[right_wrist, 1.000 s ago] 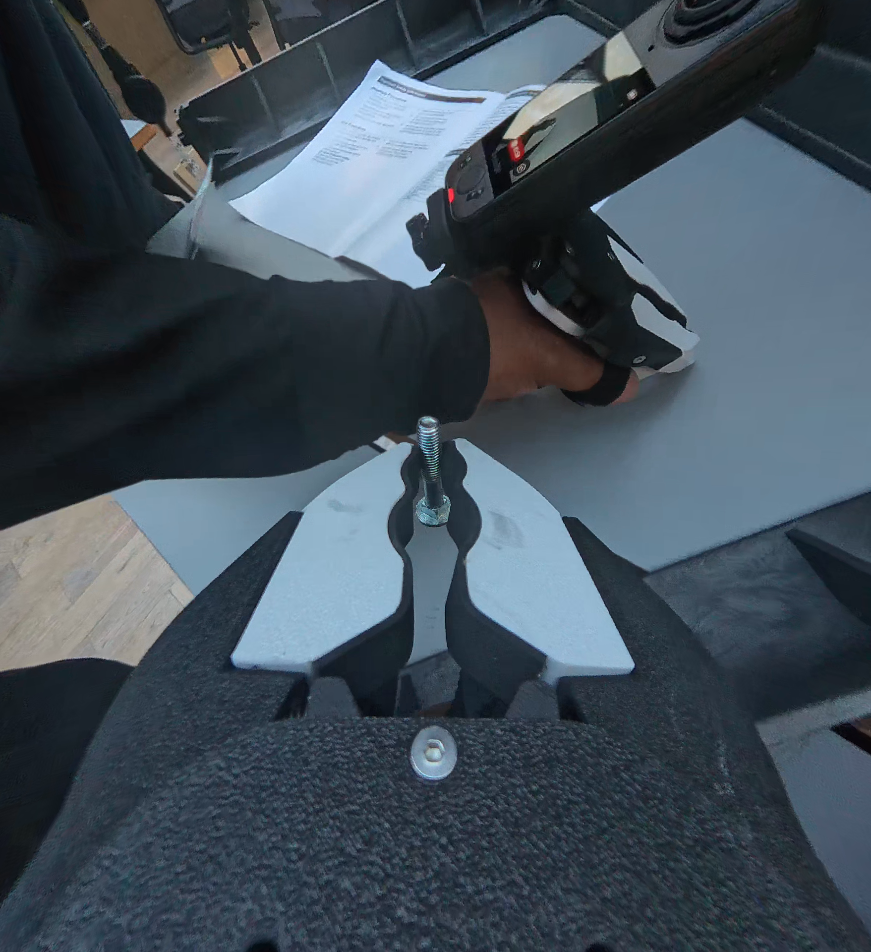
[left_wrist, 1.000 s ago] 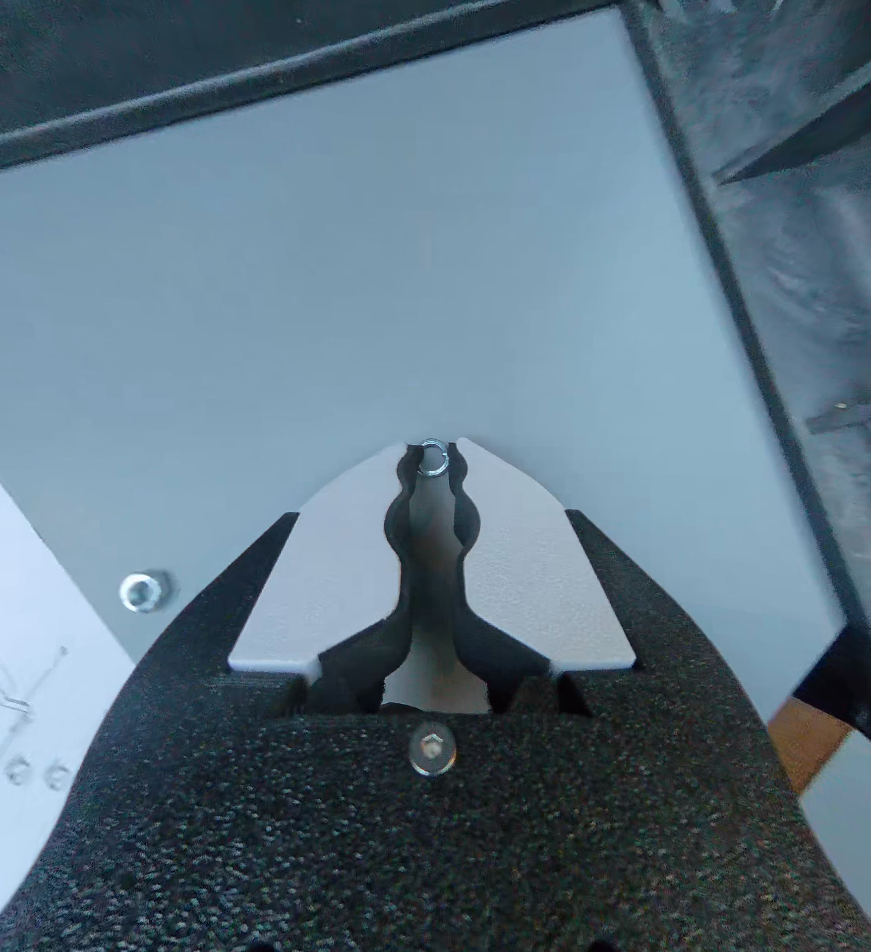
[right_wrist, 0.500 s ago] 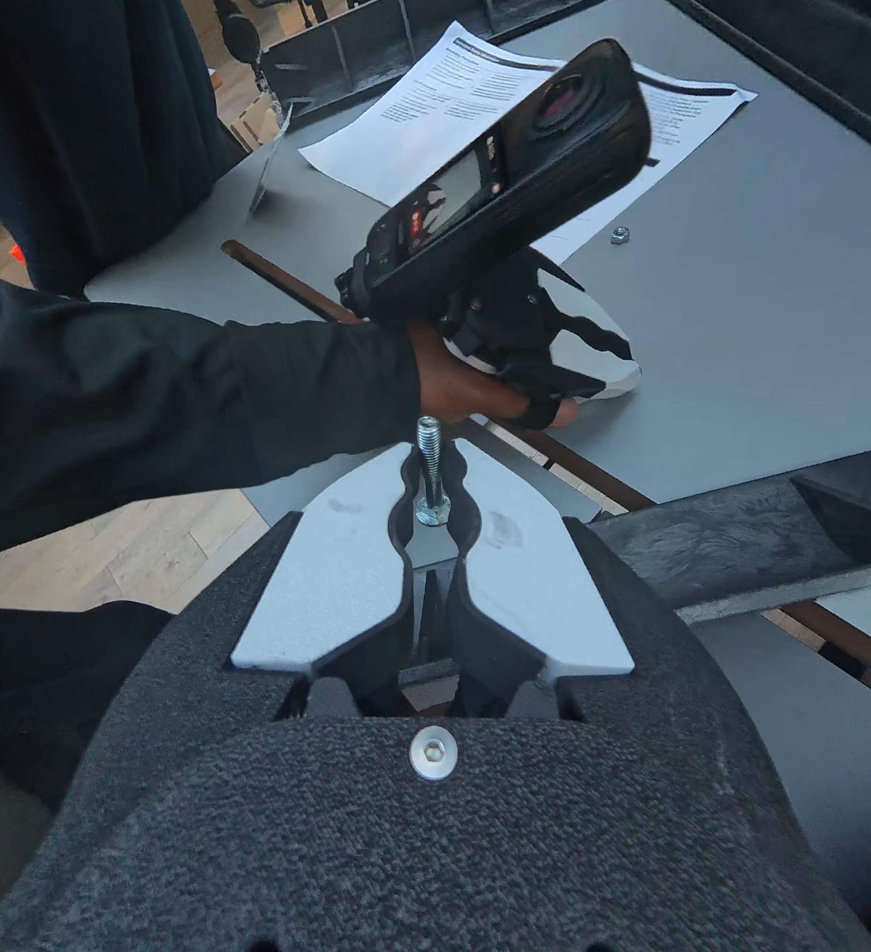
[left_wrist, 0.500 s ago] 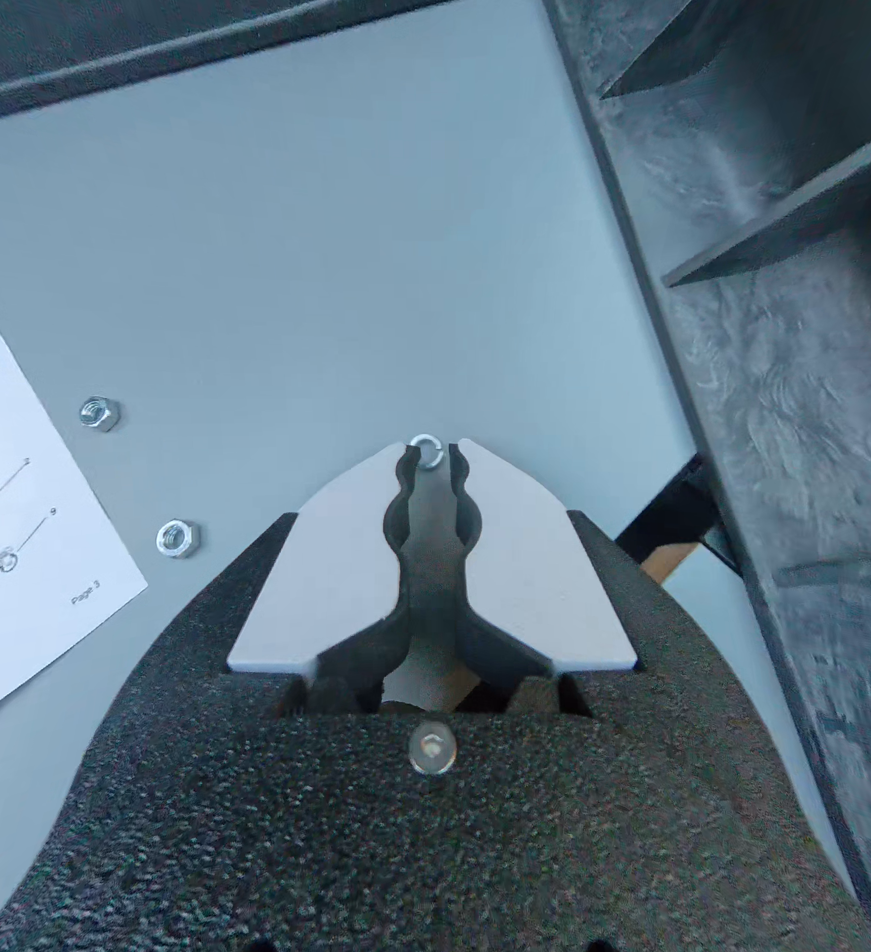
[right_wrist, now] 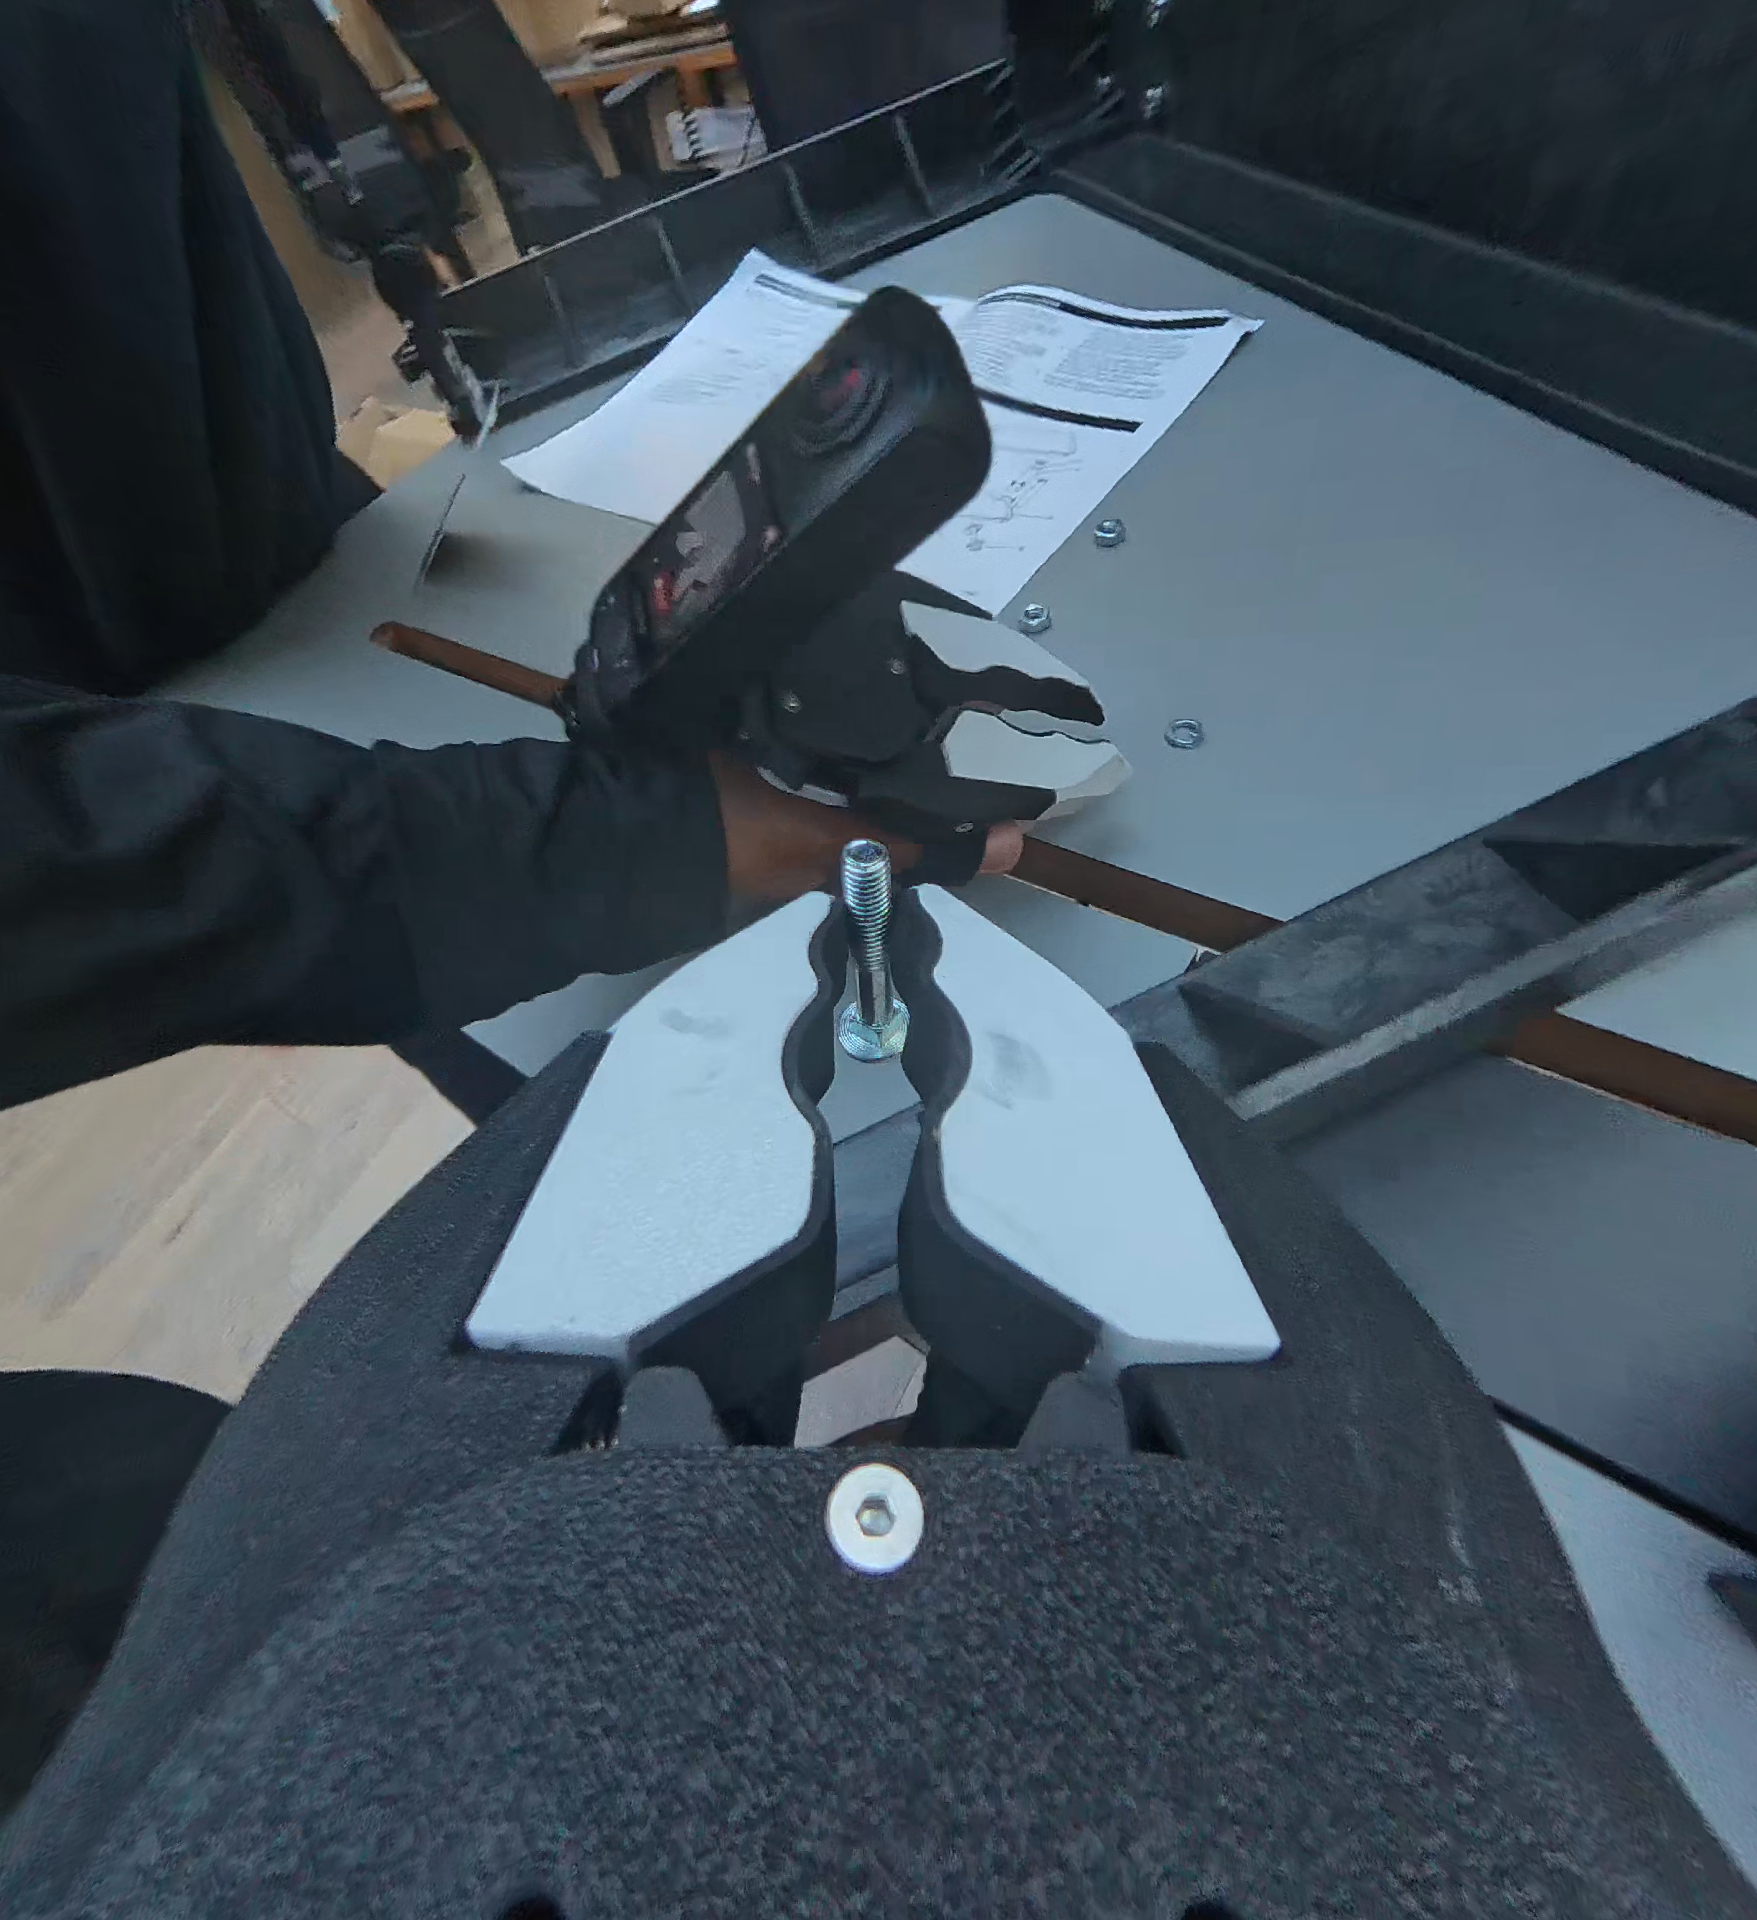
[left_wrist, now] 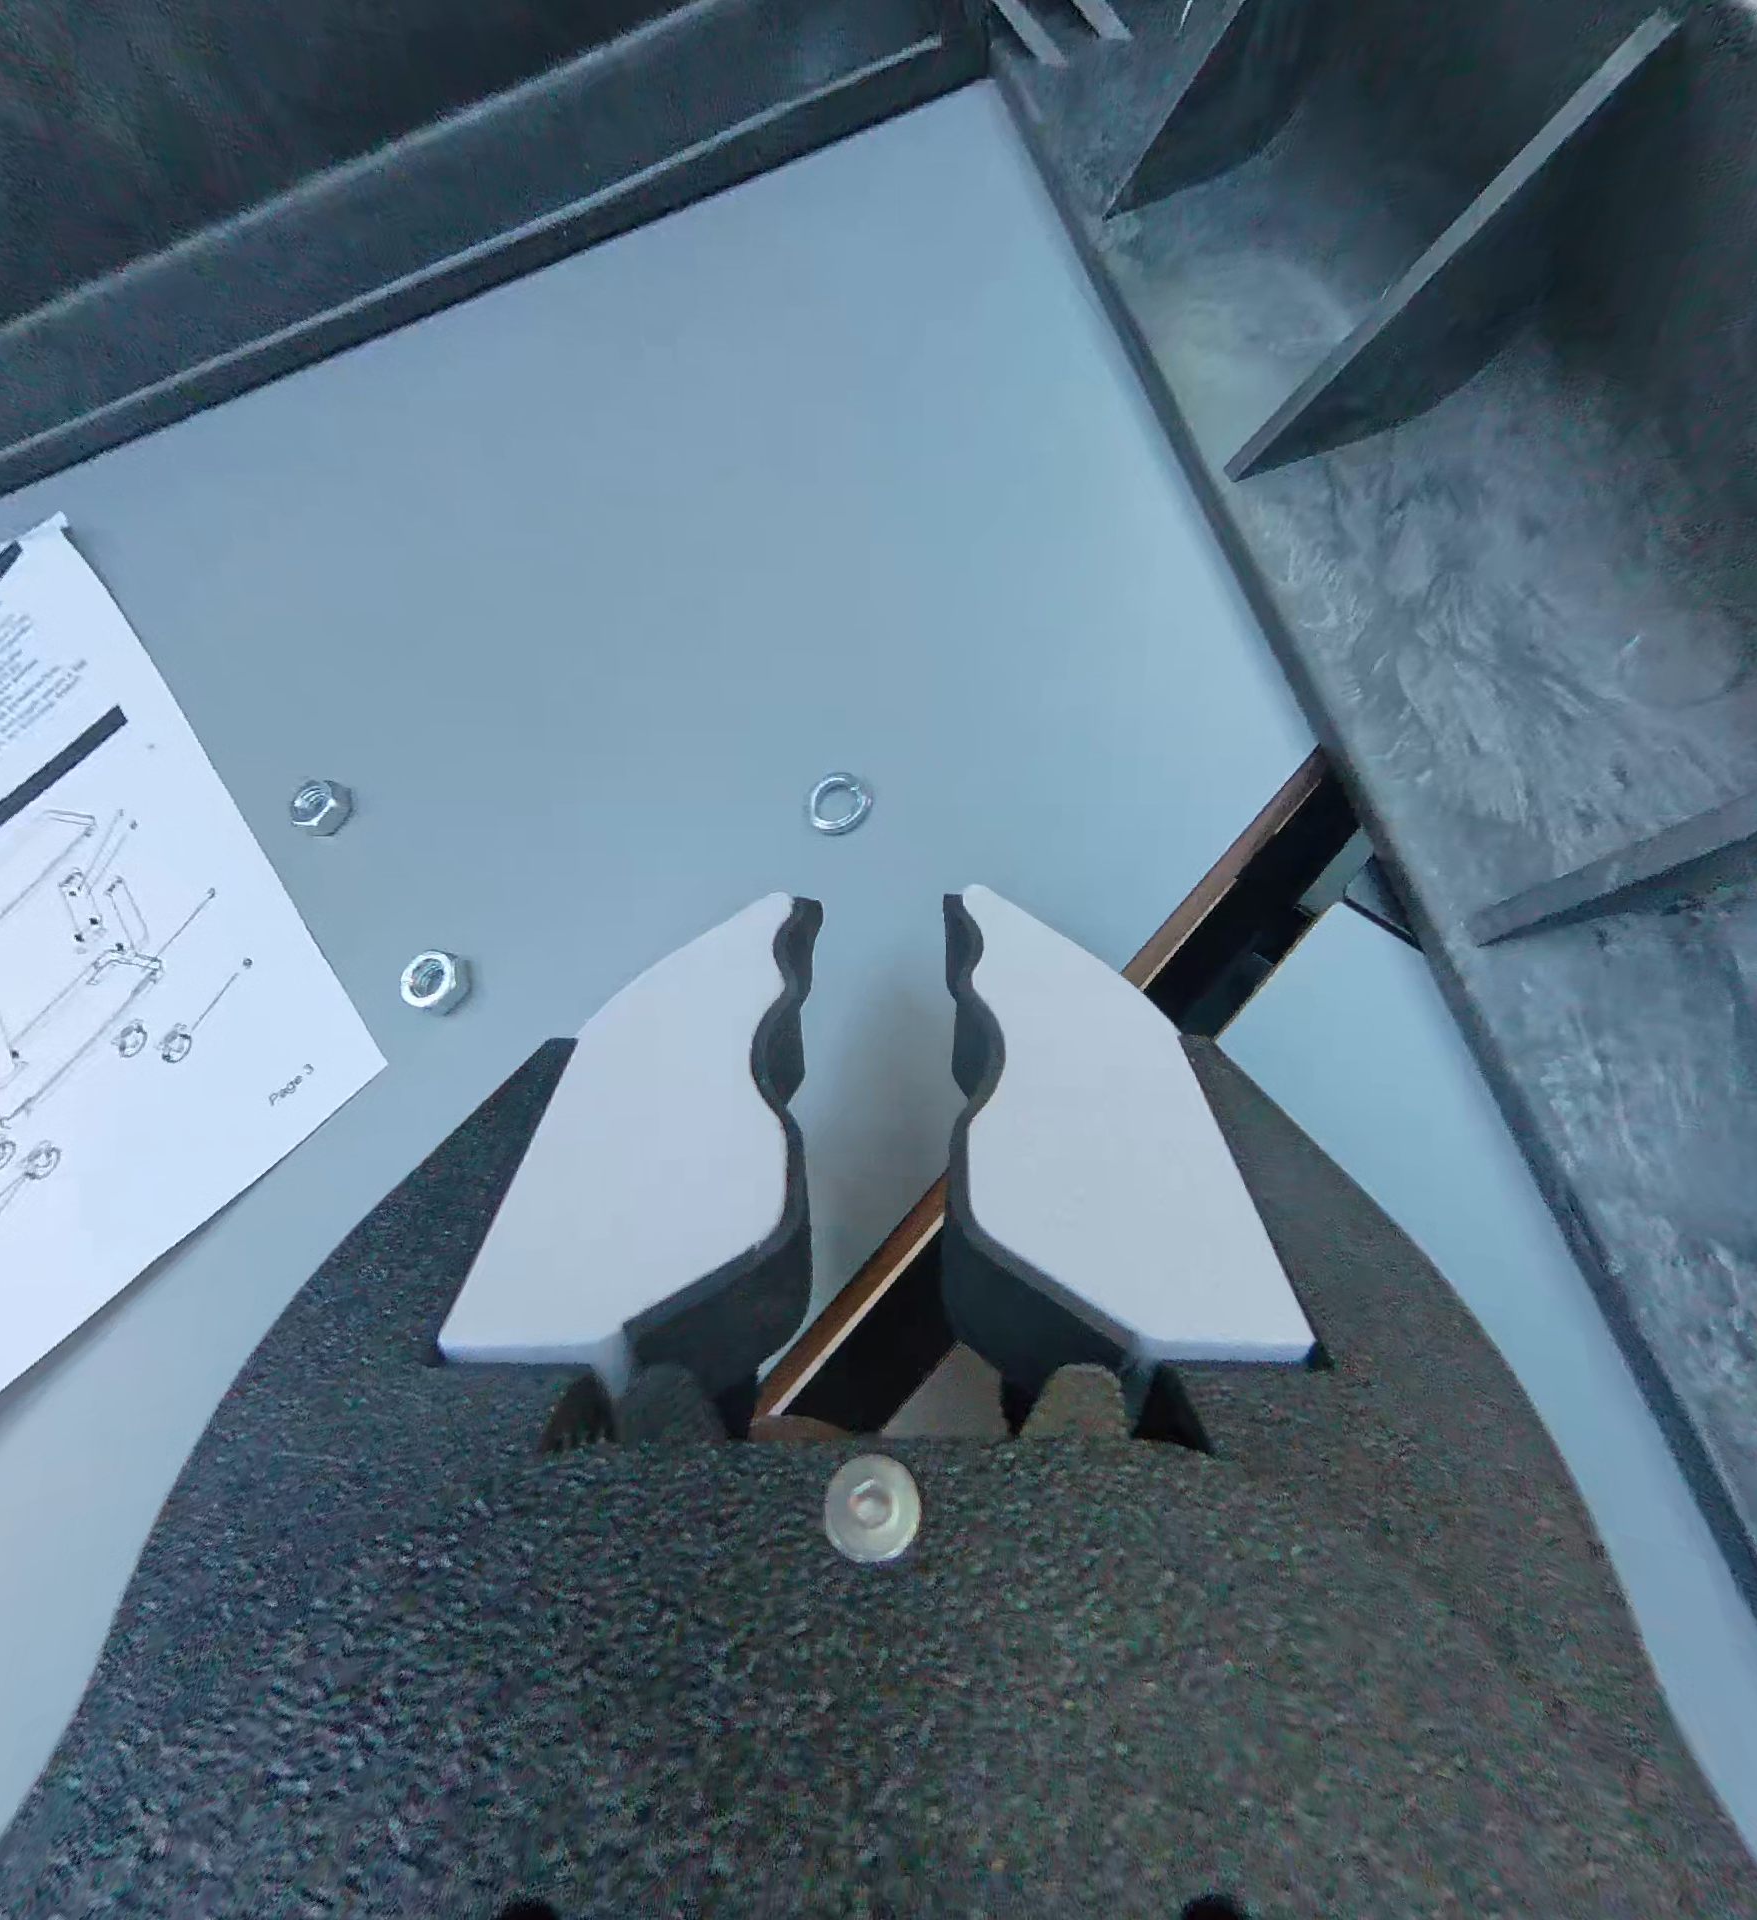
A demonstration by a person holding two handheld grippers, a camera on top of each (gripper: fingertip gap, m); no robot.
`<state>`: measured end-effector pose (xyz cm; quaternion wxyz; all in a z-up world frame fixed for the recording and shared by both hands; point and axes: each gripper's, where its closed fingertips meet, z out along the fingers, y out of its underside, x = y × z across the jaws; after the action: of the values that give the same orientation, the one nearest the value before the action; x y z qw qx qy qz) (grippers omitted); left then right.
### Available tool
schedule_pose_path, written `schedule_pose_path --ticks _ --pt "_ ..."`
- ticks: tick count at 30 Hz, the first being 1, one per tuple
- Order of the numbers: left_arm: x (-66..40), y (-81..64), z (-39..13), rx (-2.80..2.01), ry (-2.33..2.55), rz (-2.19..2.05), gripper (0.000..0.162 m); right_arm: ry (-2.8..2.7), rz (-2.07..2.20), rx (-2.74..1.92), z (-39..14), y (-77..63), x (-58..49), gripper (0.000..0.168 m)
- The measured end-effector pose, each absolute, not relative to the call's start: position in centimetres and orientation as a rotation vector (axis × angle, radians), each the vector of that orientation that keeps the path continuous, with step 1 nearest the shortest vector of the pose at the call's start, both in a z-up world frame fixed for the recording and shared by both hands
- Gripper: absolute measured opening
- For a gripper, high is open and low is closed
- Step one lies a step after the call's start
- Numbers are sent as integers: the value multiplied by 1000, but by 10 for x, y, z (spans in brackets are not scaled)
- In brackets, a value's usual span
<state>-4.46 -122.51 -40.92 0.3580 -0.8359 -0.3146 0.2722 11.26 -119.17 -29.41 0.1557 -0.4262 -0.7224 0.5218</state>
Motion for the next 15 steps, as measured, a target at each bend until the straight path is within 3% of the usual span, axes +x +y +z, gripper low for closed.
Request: schedule_pose_path --ticks 11,15 --pt "-52 -1210 -415 -2144 -953 658 28 -1901 1457 -1304 -280 -1153 156 11" --pt "-52 -1210 -410 -2087 -982 624 22 -1855 1506 -1335 -283 -1138 165 11"
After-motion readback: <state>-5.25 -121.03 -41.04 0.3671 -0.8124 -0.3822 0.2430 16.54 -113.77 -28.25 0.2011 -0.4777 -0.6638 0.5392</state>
